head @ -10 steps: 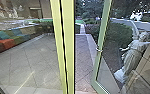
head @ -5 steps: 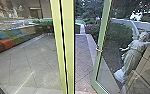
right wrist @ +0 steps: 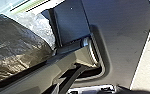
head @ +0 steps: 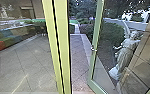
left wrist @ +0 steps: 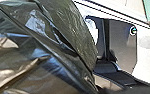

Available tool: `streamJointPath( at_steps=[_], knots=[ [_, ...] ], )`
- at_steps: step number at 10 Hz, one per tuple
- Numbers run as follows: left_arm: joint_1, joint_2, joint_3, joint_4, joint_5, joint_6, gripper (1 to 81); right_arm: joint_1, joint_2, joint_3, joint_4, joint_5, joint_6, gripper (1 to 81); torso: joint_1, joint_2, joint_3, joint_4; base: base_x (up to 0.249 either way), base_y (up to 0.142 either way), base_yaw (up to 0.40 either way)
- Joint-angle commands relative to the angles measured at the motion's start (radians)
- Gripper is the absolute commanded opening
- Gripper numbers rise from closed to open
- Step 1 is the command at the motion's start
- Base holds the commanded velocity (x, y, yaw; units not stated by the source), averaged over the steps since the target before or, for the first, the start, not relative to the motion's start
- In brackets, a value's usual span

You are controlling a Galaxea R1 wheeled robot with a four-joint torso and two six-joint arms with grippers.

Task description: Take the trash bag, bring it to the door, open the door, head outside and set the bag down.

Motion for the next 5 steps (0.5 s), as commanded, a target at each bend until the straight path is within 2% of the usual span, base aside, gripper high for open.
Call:
streamJointPath(
  at_steps=[1,3,5],
  knots=[
    [-0.042,-0.007,0.008,0.001,0.079,0.003,1.0,0.04,0.006,0.008,0.016,-0.061,-0.002,81.1,0.0,0.0,0.0,0.0,0.0,0.0,-0.233],
    [-0.042,-0.007,0.008,0.001,0.079,0.004,1.0,0.04,0.006,0.008,0.016,-0.061,-0.002,81.1,0.0,0.0,0.0,0.0,0.0,0.0,-0.218],
    [-0.042,-0.009,0.008,-0.002,0.079,0.004,1.0,0.04,0.006,0.008,0.016,-0.061,-0.002,81.1,0.0,0.0,0.0,0.0,0.0,0.0,-0.131]
  ],
)
